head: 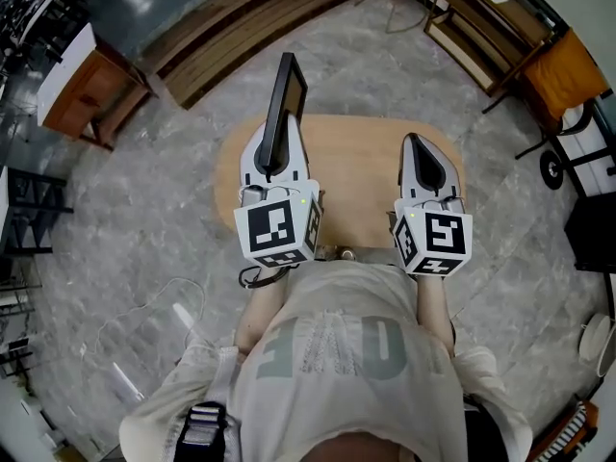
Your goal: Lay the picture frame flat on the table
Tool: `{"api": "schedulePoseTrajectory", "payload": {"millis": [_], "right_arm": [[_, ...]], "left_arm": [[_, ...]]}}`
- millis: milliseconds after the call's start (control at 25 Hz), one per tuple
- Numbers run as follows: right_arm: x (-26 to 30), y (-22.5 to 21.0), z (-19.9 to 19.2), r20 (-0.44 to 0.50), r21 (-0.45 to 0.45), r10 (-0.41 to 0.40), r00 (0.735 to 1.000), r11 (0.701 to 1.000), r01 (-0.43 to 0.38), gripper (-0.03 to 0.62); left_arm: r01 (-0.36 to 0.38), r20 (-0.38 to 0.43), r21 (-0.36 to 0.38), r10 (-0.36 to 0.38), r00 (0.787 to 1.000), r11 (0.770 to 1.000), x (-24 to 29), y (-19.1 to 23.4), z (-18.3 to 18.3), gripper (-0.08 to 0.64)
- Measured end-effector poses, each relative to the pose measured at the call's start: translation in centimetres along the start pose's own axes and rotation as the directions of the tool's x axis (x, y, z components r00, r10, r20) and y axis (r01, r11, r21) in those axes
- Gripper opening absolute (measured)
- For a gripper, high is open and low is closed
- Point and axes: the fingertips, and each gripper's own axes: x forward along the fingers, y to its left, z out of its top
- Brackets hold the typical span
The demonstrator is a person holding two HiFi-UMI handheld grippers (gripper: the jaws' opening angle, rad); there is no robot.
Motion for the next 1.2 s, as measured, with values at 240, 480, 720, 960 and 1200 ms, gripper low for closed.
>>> {"api": "schedulePoseTrajectory", "payload": {"millis": [240, 480, 720, 960, 1200], "right_arm": [[1.3, 0.3, 0.2, -0.01, -0.004, -0.001, 1.0, 1.0, 0.001, 0.008], [4.3, -0.8, 0.6, 0.002, 0.04, 0.012, 1.0, 0.999, -0.012, 0.008], [9.1, -2.2, -2.3, -0.016, 0.02, 0.03, 0.999, 0.999, -0.03, 0.008], [12.4, -3.4, -10.4, -0.052, 0.032, 0.051, 0.997, 0.998, -0.05, 0.008], [13.2, -3.2, -21.9, -0.156, 0.09, 0.052, 0.986, 0.995, -0.038, 0.008]], "left_arm": [[0.012, -0.023, 0.03, -0.011, 1.0, 0.999, 1.0, 0.8, -0.6, 0.018], [0.048, -0.053, 0.063, -0.044, 0.998, 0.997, 4.2, 0.9, -1.8, 0.018], [0.065, -0.122, 0.077, -0.055, 0.991, 0.995, 8.5, 0.6, -7.8, 0.018], [0.098, -0.144, 0.107, -0.082, 0.986, 0.989, 10.7, -0.9, -16.4, 0.018], [0.059, -0.237, 0.088, -0.037, 0.971, 0.994, 9.7, -1.1, -26.6, 0.018]]}}
